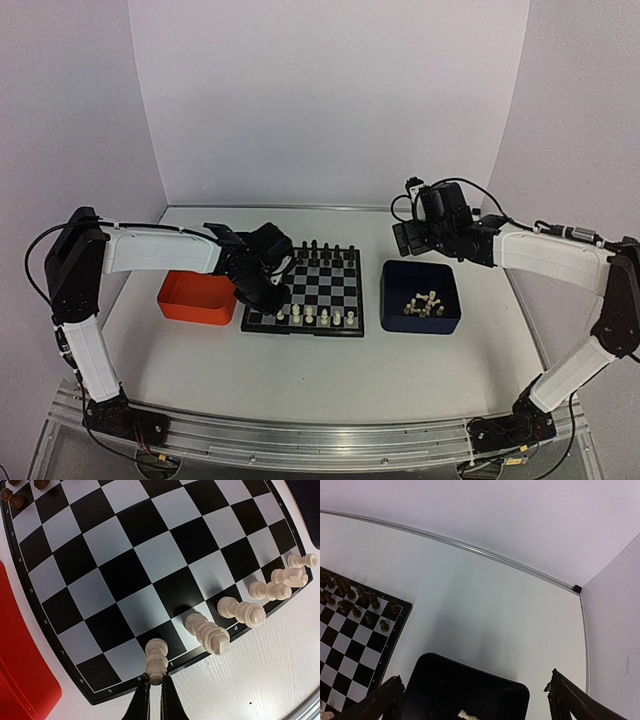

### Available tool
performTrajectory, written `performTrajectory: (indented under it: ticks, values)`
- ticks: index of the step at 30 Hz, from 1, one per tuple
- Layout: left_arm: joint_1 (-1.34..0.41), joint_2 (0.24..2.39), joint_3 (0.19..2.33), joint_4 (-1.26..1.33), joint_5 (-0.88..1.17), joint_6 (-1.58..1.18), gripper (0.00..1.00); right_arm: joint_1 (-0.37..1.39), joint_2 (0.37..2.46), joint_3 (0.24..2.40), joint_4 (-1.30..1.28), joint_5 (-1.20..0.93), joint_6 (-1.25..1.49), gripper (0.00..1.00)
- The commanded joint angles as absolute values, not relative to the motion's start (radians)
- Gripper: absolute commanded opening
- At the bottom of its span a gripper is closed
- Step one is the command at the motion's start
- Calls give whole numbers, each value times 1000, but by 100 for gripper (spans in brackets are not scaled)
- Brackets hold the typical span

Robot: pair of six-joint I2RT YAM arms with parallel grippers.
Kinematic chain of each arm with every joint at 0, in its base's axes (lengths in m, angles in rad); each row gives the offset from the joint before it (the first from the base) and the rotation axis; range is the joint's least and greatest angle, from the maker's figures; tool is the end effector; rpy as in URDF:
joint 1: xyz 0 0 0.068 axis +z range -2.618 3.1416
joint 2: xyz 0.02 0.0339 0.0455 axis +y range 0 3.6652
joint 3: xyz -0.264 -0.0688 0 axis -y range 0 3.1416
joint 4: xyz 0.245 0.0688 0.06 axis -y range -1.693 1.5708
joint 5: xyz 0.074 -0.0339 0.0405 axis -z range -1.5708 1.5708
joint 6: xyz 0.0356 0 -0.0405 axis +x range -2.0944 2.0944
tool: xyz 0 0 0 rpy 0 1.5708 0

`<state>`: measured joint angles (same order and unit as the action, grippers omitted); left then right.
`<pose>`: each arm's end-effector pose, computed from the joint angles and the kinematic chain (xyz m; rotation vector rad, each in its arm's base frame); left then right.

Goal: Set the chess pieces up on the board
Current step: Place the chess piece on the chessboard.

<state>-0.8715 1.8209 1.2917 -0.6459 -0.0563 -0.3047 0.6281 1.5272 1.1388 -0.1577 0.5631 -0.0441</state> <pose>0.2393 -0.2814 0.1963 0.7599 2.6652 -0.2433 0.2919 0.1885 0.2859 -0.3537 2.0022 -0.2309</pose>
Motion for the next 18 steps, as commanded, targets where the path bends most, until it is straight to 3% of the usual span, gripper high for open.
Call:
performTrajectory:
  ticks: [1,18]
  values:
    - [-876,1828,1346,-666,-65,-280,0,627,1489,1131,-135,590,-41,96]
    - [-876,1863,1376,-685,-70,-254,0,626,1488,1126,-136,621,-48,96]
